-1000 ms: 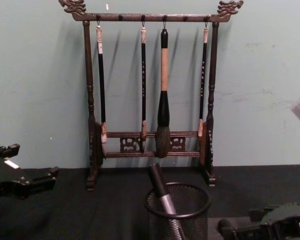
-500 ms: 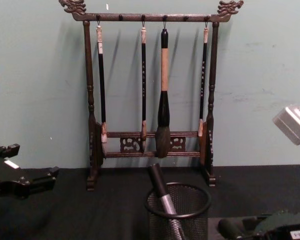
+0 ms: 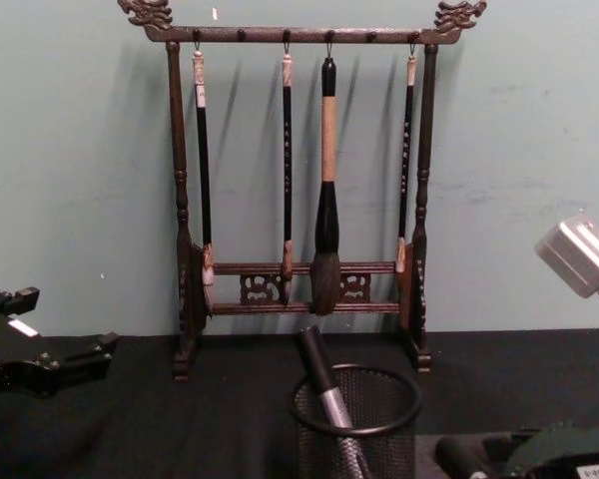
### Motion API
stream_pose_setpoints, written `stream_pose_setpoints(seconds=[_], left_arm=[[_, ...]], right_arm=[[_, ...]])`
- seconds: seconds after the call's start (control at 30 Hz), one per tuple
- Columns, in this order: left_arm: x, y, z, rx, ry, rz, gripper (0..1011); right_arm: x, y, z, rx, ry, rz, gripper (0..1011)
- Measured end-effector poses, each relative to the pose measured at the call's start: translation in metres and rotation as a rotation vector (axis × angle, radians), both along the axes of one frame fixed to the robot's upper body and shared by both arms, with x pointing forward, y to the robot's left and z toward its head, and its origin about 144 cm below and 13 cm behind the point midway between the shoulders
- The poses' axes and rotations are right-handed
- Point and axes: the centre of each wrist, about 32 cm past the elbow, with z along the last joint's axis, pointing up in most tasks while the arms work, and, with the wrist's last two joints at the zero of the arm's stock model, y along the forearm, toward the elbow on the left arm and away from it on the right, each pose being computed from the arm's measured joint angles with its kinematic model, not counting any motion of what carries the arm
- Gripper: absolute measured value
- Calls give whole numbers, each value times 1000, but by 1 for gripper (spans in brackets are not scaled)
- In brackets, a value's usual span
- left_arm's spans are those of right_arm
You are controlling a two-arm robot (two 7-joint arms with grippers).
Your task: Pick up the water-based marker from the table and place it into the pen holder.
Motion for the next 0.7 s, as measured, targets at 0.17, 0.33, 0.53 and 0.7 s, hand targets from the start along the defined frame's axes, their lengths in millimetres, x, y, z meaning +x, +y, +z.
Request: stream_pose_setpoints(seconds=[0.17,0.33,0.53,0.7], left_arm=[[0,0,0,0,0,0,1001],[0,0,0,0,0,0,1001],[0,0,0,0,0,0,1001],[0,0,0,0,0,0,1001]], right_arm=[[0,0,-1,0,2,2,1002],[0,0,-2,0,5,6,1002],[0,0,-4,1,7,7,1002],[-1,0,-4,-2,7,7,1002]])
